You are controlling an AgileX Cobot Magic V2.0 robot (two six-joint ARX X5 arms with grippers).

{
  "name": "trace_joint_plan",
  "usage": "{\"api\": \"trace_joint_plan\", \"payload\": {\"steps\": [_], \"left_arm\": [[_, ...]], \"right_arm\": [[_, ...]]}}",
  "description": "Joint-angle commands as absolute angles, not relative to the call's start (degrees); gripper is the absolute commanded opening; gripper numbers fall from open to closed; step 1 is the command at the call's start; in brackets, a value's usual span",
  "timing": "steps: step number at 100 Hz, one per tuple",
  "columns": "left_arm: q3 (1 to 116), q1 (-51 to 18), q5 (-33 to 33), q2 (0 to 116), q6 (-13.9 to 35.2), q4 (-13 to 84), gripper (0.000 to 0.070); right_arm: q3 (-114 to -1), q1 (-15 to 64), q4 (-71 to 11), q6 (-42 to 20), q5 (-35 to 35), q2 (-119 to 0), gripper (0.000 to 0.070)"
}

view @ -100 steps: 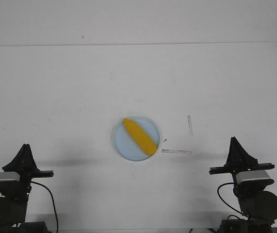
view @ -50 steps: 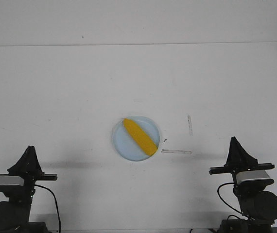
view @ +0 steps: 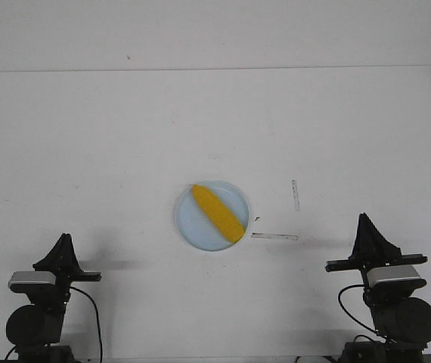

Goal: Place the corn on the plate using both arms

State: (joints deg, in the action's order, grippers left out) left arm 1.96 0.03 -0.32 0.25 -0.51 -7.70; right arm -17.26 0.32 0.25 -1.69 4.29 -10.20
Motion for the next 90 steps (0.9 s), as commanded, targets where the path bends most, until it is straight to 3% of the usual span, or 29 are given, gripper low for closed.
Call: {"api": "trace_joint_plan", "payload": {"steps": [1,90], "left_arm": [[0.8,0.0,-0.8,0.2,-0.4,-8.4,0.0001],[0.8,1.1,-0.9,0.2,-0.4,-9.1,0.0001]], "right_arm": [[-17.2,0.3,0.8,-1.4,4.3,-10.1,0.0014],[-17.2,0.3,0.8,-1.4,4.3,-10.1,0.0014]]}}
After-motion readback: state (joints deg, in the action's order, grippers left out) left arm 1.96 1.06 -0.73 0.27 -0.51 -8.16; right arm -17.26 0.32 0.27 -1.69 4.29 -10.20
